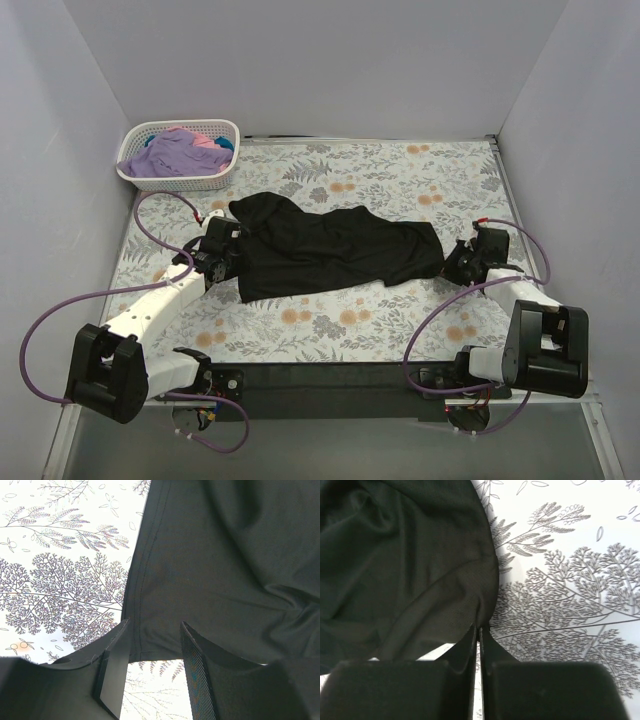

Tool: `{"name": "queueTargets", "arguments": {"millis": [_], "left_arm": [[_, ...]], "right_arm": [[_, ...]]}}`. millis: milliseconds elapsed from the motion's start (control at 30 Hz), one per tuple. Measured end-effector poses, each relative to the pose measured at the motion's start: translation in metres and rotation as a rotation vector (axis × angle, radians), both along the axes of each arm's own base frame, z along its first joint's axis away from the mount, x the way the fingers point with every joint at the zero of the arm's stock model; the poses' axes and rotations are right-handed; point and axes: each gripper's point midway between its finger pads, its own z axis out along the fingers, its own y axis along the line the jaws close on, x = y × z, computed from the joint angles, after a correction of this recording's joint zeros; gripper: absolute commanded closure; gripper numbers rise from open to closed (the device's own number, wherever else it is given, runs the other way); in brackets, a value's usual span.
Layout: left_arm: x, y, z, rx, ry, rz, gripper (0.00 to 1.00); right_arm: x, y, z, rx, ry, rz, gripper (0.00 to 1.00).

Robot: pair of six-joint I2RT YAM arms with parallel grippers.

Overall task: Fold and stack the t-shirts
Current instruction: Flatten the tshirt out

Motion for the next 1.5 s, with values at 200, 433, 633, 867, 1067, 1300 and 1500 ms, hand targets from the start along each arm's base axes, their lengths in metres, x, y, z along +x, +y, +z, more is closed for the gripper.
{"name": "queueTargets", "arguments": {"millis": [200, 433, 633, 867, 1067, 1300, 1500], "left_arm": [[0.0, 0.0, 0.0, 0.0, 0.0, 0.0, 0.58], [0.0, 0.0, 0.0, 0.001, -0.001, -0.003, 0.58], [0.0, 0.0, -0.001, 0.002, 0.001, -0.007, 0.58], [0.0, -0.001, -0.001, 0.001, 0.004, -0.009, 0.58], [0.0, -0.003, -0.002, -0.006, 0.005, -0.014, 0.58], [0.0, -0.004, -0.002, -0.012, 0.009, -0.019, 0.58], [-0.001, -0.005, -0.005, -0.012, 0.021, -0.022, 0.58]], "right_arm": [[0.021, 0.016, 0.03, 0.005, -0.059, 0.058, 0.99], [0.095, 0.066, 0.082, -0.015, -0.181, 0.172, 0.97], [0.126, 0.113, 0.062, -0.012, -0.115, 0.283, 0.65], [0.124, 0.109, 0.065, -0.066, -0.118, 0.355, 0.44], [0.109, 0.071, 0.08, -0.04, -0.171, 0.329, 0.5], [0.113, 0.067, 0.061, 0.034, -0.161, 0.355, 0.52], [0.123, 0.07, 0.035, 0.061, -0.121, 0.385, 0.48]]}}
